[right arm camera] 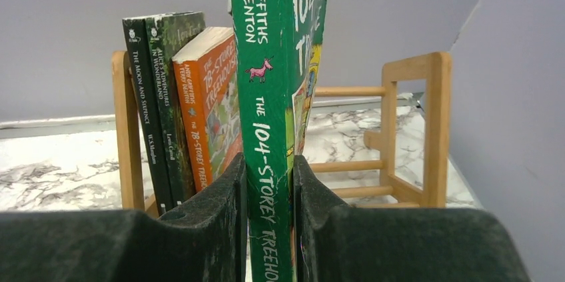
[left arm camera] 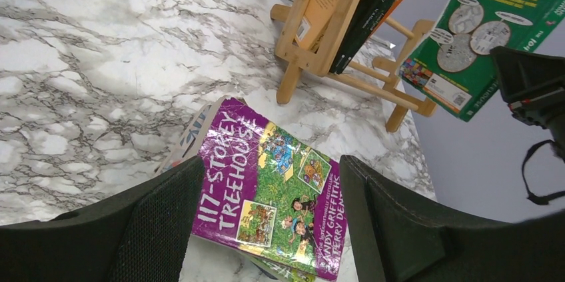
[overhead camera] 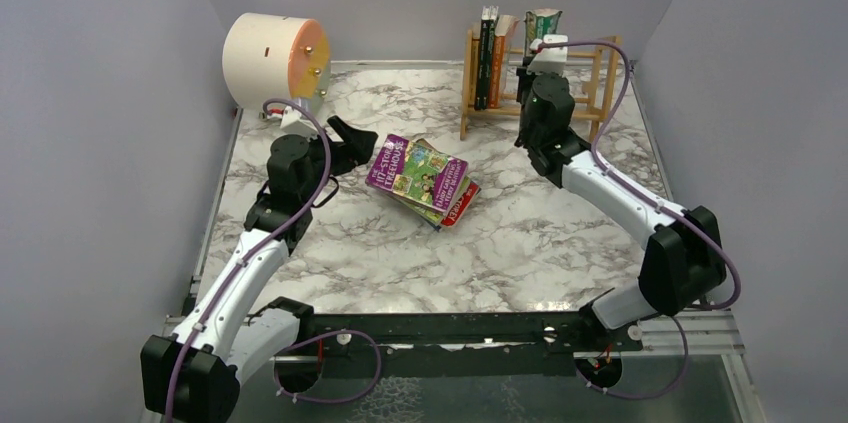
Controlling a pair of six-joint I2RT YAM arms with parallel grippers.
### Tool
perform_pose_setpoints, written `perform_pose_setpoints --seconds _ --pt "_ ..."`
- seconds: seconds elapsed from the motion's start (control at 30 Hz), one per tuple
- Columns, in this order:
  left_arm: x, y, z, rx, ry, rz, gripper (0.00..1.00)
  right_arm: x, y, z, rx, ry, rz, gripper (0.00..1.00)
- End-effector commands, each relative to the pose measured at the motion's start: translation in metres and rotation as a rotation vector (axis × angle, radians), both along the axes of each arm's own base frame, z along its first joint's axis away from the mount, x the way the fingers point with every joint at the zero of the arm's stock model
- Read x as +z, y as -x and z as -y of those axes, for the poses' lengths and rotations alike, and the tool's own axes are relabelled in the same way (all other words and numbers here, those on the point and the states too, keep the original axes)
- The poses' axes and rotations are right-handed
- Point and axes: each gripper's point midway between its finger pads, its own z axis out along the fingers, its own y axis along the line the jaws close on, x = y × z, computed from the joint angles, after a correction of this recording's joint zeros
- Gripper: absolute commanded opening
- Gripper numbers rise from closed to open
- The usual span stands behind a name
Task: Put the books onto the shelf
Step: Place the book on the shelf.
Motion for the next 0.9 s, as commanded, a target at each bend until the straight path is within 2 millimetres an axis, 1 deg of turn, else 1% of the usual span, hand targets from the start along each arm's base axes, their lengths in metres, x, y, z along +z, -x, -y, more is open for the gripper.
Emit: perform_pose_setpoints --seconds 0.0,0.17,0.23,0.43,0.5,0.57,0.67,0.87 --pt "0.007 0.001 0.005 -0.027 0.031 0.041 0.67 0.025 -0.023 -0.009 0.076 -0.101 0.170 0.01" --pt "0.003 -0.001 0.008 -0.034 0.044 0.035 0.67 0.006 -0.046 -0.005 0.067 -0.094 0.206 0.01" --pt "0.001 -0.002 0.008 -0.032 0.043 0.032 0.67 -0.004 -0.059 -0.002 0.055 -0.082 0.202 0.01" --pt "-0.004 -0.004 0.005 -0.014 0.035 0.024 0.67 -0.026 -0.092 0.002 0.049 -0.076 0.195 0.01" --pt "-0.004 -0.006 0.005 -0.012 0.034 0.024 0.67 -0.033 -0.099 0.006 0.037 -0.076 0.196 0.01" --pt "-0.005 -0.008 0.006 -0.011 0.035 0.021 0.67 -0.040 -0.107 0.005 0.064 -0.072 0.198 0.01" --pt "-0.006 -0.010 0.007 -0.013 0.043 0.020 0.67 -0.045 -0.116 0.007 0.077 -0.086 0.204 0.01" --pt "-0.015 -0.015 0.008 -0.011 0.037 -0.003 0.67 -0.057 -0.134 -0.001 0.102 -0.098 0.208 0.01"
